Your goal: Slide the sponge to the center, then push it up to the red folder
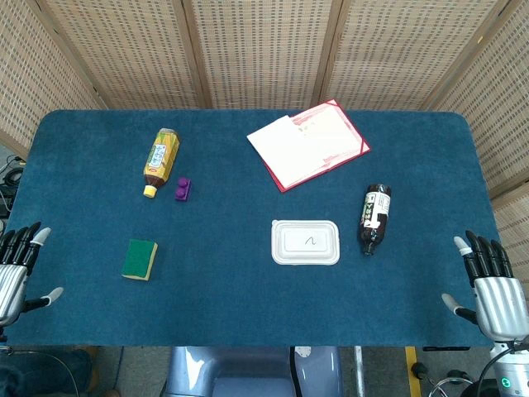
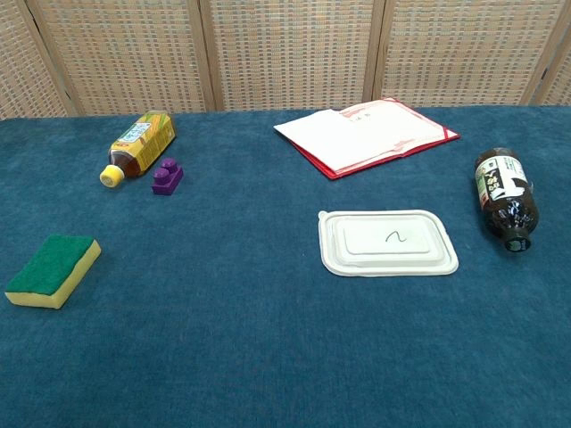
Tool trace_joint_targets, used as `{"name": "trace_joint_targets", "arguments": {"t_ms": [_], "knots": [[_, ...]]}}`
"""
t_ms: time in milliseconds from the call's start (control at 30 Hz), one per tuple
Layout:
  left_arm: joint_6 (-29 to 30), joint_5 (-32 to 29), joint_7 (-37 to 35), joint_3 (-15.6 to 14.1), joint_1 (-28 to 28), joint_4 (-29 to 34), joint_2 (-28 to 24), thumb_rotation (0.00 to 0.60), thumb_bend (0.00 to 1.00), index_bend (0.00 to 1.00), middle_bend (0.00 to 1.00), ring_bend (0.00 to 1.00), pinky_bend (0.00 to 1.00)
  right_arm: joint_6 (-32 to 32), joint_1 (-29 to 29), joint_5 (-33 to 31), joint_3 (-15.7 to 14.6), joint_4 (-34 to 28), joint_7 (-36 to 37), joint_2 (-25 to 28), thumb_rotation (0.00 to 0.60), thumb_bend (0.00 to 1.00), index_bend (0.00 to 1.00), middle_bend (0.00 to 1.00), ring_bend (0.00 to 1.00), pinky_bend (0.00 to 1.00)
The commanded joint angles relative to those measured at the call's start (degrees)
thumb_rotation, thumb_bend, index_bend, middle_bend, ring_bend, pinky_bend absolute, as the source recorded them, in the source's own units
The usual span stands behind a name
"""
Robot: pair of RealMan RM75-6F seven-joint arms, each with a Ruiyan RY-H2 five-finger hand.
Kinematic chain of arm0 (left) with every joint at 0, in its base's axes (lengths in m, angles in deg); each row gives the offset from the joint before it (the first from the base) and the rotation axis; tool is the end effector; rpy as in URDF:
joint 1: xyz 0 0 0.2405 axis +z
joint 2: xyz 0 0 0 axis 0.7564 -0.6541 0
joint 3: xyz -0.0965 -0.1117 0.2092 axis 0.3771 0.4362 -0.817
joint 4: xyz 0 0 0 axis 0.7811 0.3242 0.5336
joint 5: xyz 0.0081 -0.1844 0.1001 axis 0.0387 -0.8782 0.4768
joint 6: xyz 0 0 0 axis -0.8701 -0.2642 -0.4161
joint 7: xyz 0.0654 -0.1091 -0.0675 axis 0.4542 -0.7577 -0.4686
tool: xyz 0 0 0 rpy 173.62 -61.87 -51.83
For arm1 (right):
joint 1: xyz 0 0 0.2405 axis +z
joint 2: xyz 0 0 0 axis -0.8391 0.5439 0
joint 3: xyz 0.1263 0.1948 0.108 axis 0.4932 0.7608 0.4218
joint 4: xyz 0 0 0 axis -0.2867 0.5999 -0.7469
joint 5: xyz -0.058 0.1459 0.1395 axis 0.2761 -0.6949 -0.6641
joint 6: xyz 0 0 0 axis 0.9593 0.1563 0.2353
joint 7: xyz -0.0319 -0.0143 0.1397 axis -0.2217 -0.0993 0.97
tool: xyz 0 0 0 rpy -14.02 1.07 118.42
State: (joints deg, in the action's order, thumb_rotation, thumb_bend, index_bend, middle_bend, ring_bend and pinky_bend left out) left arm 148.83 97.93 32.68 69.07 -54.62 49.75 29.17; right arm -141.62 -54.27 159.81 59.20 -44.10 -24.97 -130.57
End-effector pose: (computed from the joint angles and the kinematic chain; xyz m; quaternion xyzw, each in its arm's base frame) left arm -0.3098 0.1790 0.1568 -0.6205 -0.3608 -0.3845 0.5806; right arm -0.2990 -0.1719 0.1636 0.6021 -0.3181 0.4020 0.6122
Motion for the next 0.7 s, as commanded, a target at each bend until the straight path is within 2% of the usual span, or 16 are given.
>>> {"name": "trace_joint_targets", "arguments": {"t_ms": [33,200,300,367,433,567,700], "knots": [[-0.31,-0.06,0.1,-0.06,-0.13,-0.12,0.14,0.6,0.0,0.0,0.0,0.0,0.0,0.06,-0.04,-0.14,0.01,0.07,0.14,0.08,0.6,0.0,0.0,0.0,0.0,0.0],[-2.11,-0.44,0.51,-0.22,-0.88,-0.74,0.6,0.6,0.0,0.0,0.0,0.0,0.0,0.45,-0.03,-0.75,0.16,0.19,0.52,0.19,0.6,0.0,0.0,0.0,0.0,0.0],[-6.37,-1.3,0.19,-0.14,-3.02,-2.34,1.53,0.6,0.0,0.0,0.0,0.0,0.0,0.58,-0.01,-0.92,0.23,-0.05,0.66,0.23,0.6,0.0,0.0,0.0,0.0,0.0],[-12.73,-0.69,-1.48,-0.25,-6.93,-5.26,3.19,0.6,0.0,0.0,0.0,0.0,0.0,0.72,0.05,-1.11,0.33,0.04,0.2,0.04,0.6,0.0,0.0,0.0,0.0,0.0],[-15.64,0.44,-3.58,-0.41,-9.23,-8.37,4.64,0.6,0.0,0.0,0.0,0.0,0.0,0.99,0.1,-1.48,0.4,0.09,-0.16,-0.14,0.6,0.0,0.0,0.0,0.0,0.0],[-19.42,2.63,-7.14,-1.07,-12.58,-13.43,7.24,0.6,0.0,0.0,0.0,0.0,0.0,1.42,0.16,-2.04,0.48,0.12,-0.82,-0.4,0.6,0.0,0.0,0.0,0.0,0.0],[-22.61,5.81,-10.14,-2.51,-16.24,-21.54,11.39,0.6,0.0,0.0,0.0,0.0,0.0,2.16,0.33,-2.76,0.52,0.15,-2.16,-0.95,0.6,0.0,0.0,0.0,0.0,0.0]]}}
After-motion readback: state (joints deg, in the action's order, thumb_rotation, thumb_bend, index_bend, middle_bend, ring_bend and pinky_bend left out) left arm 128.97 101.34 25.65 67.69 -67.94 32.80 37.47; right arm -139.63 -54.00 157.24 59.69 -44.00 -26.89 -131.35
